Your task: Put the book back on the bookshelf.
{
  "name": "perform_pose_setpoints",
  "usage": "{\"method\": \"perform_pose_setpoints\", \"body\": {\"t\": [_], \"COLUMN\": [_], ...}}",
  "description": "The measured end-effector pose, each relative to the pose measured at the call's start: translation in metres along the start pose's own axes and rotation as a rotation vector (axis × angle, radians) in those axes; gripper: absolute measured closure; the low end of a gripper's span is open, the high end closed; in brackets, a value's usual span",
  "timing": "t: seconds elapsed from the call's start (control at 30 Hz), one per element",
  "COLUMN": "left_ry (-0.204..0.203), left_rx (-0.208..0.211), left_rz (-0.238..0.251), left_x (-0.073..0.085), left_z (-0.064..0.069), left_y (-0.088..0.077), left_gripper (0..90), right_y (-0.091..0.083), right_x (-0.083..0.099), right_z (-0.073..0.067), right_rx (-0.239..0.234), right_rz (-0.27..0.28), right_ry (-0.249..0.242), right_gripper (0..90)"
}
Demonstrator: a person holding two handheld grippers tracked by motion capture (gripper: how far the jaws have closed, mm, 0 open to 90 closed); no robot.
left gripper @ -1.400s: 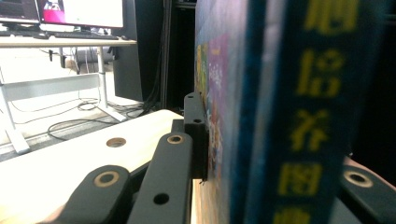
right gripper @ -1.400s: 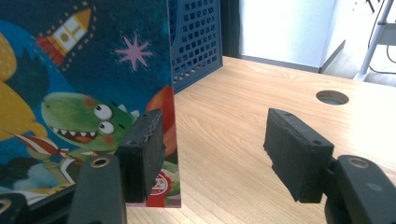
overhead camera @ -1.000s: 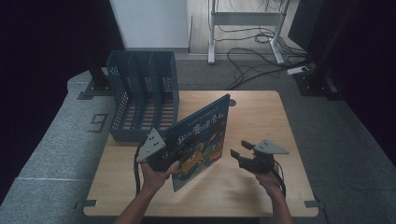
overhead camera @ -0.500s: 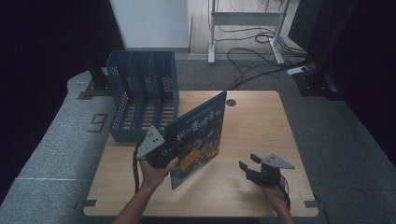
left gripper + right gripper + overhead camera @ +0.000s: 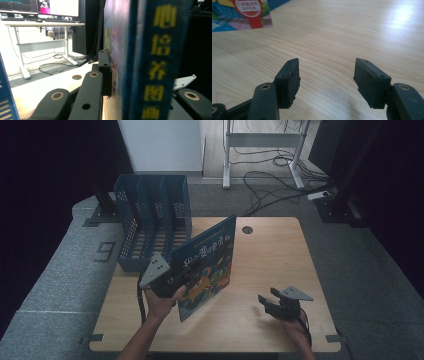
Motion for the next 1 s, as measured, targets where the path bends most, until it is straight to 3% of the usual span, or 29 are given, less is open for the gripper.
{"method": "perform_pose_setpoints", "body": {"t": [0.4,0.57,0.73,1.0], "left_ry": [0.008,0.008,0.004,0.005], "left_rx": [-0.004,-0.008,-0.010,-0.002], "left_rz": [0.024,0.031,0.022,0.013], "left_x": [-0.015,-0.019,-0.018,-0.015], "left_z": [0.002,0.002,0.001,0.003], "left_y": [-0.003,-0.003,0.001,0.003], "left_gripper": [81.9,81.8,81.8,81.8], "right_y": [0.005,0.008,0.014,0.015], "right_x": [0.006,0.008,0.014,0.018], "right_z": [0.001,0.004,0.009,0.013], "right_rx": [0.012,0.019,0.068,0.062], "right_rz": [-0.041,-0.071,-0.154,-0.183], "right_ry": [-0.007,0.023,0.049,0.100], "right_gripper": [36.7,37.7,36.9,36.7]}}
Point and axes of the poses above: each handheld gripper's, and its own axes: y roughly forward along the jaws, x roughly out of its underside, z roughly to its right, the point moved 9 cm from there along y, roughly forward along the jaws, and after that the axes turned 11 degrees about -y, right-handed, at the moved point
